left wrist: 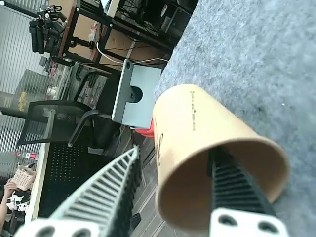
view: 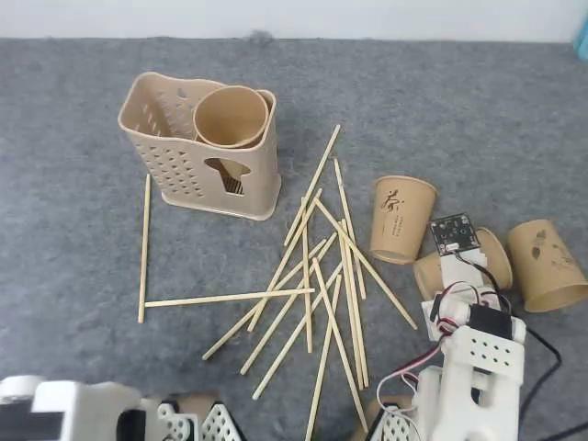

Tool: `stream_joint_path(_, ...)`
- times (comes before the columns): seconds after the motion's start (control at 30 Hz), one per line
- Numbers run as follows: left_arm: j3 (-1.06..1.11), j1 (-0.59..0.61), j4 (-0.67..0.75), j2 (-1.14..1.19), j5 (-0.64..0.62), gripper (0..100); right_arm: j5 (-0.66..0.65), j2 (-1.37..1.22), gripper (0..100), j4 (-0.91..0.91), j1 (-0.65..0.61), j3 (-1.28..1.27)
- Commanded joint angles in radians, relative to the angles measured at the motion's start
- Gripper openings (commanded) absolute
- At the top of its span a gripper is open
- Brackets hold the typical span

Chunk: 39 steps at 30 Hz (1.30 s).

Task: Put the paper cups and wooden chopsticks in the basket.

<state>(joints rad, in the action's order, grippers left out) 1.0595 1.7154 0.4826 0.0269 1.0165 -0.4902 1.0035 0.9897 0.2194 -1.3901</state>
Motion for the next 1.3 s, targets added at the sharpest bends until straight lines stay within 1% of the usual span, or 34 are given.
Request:
stream_joint_path(0.0,-0.11,-0.02,0.026,0.058,-0.006,21,-0.015,0.021,1.7,-0.013,0.004,0.008)
stream_joint_path(0.03,-0.127,-0.028,0.026,0.072,-0.026,20,-0.015,0.021,1.7,-0.013,0.004,0.008)
stream_joint_path(0.1,-0.156,-0.038,0.026,0.1,-0.06,16,-0.015,0.021,1.7,-0.013,0.005,0.008)
stream_joint_path(0.13,-0.166,-0.049,0.026,0.11,-0.071,13,-0.015,0.021,1.7,-0.013,0.007,0.008)
stream_joint_path(0.2,-0.18,-0.066,0.026,0.121,-0.094,2,-0.014,0.021,1.7,-0.013,0.008,0.008)
stream_joint_path(0.23,-0.182,-0.071,0.026,0.124,-0.104,0,-0.014,0.021,1.7,-0.013,0.008,0.008)
stream_joint_path(0.27,-0.179,-0.075,0.026,0.123,-0.12,2,-0.014,0.021,1.7,-0.013,0.008,0.008)
stream_joint_path(0.43,-0.17,-0.089,0.015,0.084,-0.256,1,-0.014,0.021,1.7,-0.013,0.008,0.008)
stream_joint_path(0.53,-0.163,-0.107,-0.06,0.046,-0.319,1,-0.014,0.021,1.7,-0.013,0.008,0.008)
stream_joint_path(0.6,-0.168,-0.123,-0.172,0.005,-0.348,1,-0.014,0.021,1.7,-0.013,0.008,0.008)
stream_joint_path(0.7,-0.183,-0.173,-0.394,-0.091,-0.427,1,-0.014,0.021,1.7,-0.013,0.008,0.008)
stream_joint_path(0.77,-0.213,-0.213,-0.565,-0.167,-0.5,1,-0.014,0.021,1.7,-0.013,0.008,0.008)
stream_joint_path(0.87,-0.292,-0.285,-0.858,-0.285,-0.624,1,-0.014,0.021,1.7,-0.013,0.01,0.008)
stream_joint_path(0.93,-0.355,-0.345,-1.042,-0.348,-0.692,1,-0.014,0.021,1.7,-0.013,0.01,0.008)
stream_joint_path(1.0,-0.41,-0.414,-1.197,-0.396,-0.747,1,-0.014,0.021,1.7,-0.013,0.01,0.008)
stream_joint_path(1.07,-0.453,-0.493,-1.307,-0.427,-0.793,1,-0.014,0.021,1.7,-0.013,0.01,0.008)
stream_joint_path(1.13,-0.492,-0.575,-1.382,-0.442,-0.844,1,-0.014,0.021,1.7,-0.013,0.01,0.008)
stream_joint_path(1.27,-0.579,-0.729,-1.458,-0.445,-0.979,1,-0.014,0.021,1.7,-0.013,0.01,0.008)
